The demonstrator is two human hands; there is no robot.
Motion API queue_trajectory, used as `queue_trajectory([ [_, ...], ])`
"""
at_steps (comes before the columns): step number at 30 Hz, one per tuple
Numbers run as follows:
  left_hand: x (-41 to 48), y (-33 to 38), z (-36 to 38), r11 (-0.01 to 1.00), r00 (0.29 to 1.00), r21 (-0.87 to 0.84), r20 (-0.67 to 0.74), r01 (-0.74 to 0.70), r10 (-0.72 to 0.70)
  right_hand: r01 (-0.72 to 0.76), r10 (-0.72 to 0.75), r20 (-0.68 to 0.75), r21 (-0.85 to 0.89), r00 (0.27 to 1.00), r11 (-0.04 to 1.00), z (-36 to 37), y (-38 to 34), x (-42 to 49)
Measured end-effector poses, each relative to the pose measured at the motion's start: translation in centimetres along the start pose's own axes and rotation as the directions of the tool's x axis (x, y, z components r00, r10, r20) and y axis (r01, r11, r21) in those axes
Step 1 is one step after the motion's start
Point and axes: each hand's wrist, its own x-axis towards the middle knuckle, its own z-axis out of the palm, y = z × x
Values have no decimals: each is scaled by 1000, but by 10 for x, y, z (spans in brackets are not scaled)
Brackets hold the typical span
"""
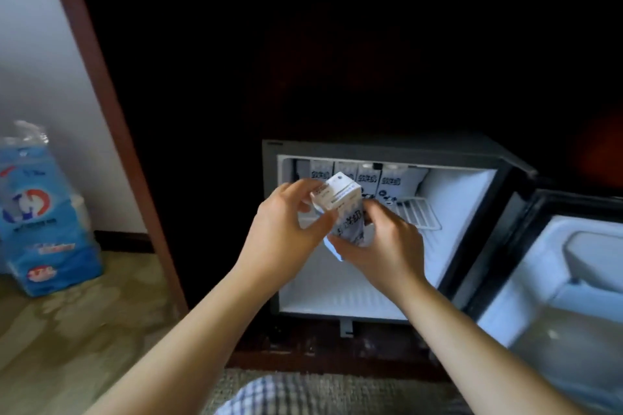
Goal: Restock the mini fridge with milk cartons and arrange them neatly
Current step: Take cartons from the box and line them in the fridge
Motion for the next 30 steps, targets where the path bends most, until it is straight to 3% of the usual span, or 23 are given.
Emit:
queue_trajectory([
  [14, 73, -5, 117, 995, 988, -84, 137, -59, 70, -283, 276, -139, -34, 951, 958, 29, 104, 38],
  [23, 86, -61, 141, 985, 983, 29, 55, 171, -172, -418, 404, -198, -34, 893, 908, 45, 148, 48],
  [30, 91, -90, 151, 940, 940, 25, 13, 340, -340, -581, 576, -241, 58, 781, 812, 55, 174, 60],
])
